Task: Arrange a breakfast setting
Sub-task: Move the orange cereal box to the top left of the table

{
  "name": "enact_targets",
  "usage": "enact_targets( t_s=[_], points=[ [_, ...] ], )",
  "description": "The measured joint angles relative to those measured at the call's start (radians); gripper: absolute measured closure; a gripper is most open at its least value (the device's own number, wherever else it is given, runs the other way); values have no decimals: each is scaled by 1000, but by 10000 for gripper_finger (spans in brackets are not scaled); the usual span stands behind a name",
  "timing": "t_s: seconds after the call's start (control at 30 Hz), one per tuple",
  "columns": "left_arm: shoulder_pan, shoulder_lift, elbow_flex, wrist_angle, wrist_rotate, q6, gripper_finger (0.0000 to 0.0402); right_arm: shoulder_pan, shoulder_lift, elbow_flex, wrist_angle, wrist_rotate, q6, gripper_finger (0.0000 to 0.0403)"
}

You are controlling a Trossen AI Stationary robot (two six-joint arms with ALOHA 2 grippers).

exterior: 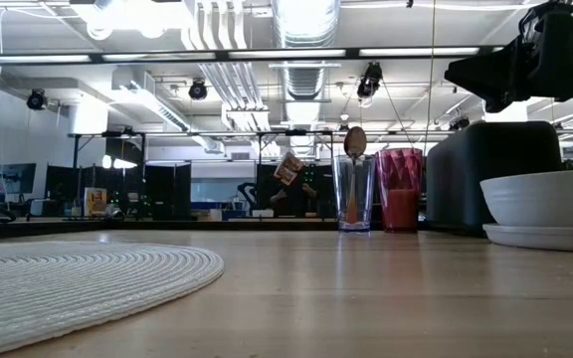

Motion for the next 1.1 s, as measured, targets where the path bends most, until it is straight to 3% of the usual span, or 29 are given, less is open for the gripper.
enact_targets(
  t_s=[0.3,0.73,1.1],
  points=[
    [0,39,-1,0,-1,39,214,0,0,0,0,0,0,284],
    [14,99,-17,0,3,19,94,0,0,0,0,0,0,284],
    [122,107,-78,0,181,19,87,0,0,0,0,0,0,284]
  ],
)
